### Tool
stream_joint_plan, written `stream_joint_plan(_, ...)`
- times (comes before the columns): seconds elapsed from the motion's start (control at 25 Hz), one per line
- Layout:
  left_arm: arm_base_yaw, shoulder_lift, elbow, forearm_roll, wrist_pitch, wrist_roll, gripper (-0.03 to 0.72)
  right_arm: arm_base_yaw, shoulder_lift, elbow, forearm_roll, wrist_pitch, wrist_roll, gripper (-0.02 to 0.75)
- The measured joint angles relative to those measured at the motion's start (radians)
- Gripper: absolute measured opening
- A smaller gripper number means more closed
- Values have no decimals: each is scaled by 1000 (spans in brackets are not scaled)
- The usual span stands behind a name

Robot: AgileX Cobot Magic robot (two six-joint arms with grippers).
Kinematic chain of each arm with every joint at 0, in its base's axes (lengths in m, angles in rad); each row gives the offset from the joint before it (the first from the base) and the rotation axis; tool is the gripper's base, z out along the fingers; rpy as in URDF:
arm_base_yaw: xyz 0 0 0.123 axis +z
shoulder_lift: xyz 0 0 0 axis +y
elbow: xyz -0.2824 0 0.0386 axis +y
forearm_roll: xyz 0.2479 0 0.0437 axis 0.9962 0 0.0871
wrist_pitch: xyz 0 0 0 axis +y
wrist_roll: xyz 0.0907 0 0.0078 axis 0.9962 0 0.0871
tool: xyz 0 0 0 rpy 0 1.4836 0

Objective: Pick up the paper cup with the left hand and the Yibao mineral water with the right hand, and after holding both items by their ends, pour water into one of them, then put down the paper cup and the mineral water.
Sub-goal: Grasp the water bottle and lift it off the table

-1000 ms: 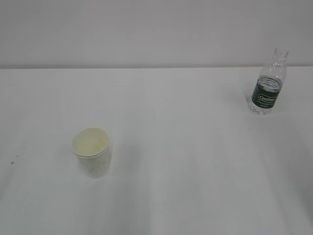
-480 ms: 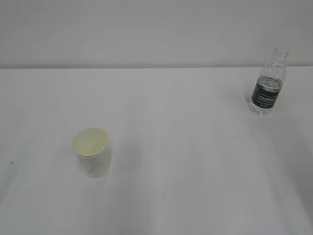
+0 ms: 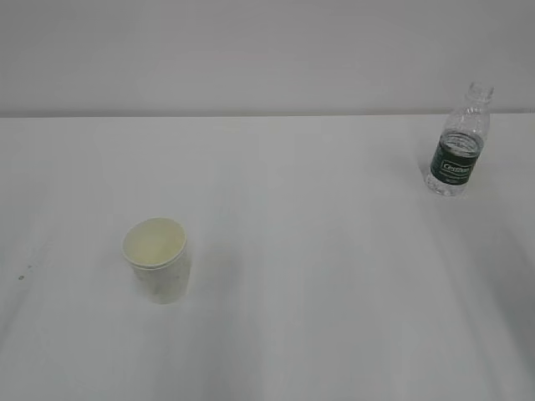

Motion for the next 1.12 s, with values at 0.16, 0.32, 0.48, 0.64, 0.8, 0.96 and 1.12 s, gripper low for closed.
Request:
stream_joint_plan(0.16,0,0,0,0,0,0,458,0,43,0,0,-39,0,536)
stream_joint_plan(0.32,0,0,0,0,0,0,457,0,80,0,0,-60,0,536)
stream_joint_plan(0.48,0,0,0,0,0,0,457,0,118,0,0,-92,8,536)
stream_joint_plan(0.64,0,0,0,0,0,0,457,0,157,0,-30,-128,66,536)
stream_joint_plan(0.8,0,6,0,0,-2,0,457,0,190,0,-151,-189,195,536)
stream_joint_plan(0.96,0,18,0,0,-2,0,457,0,227,0,-300,-246,321,536)
stream_joint_plan(1.12,0,17,0,-2,-2,0,457,0,270,0,-348,-265,356,536)
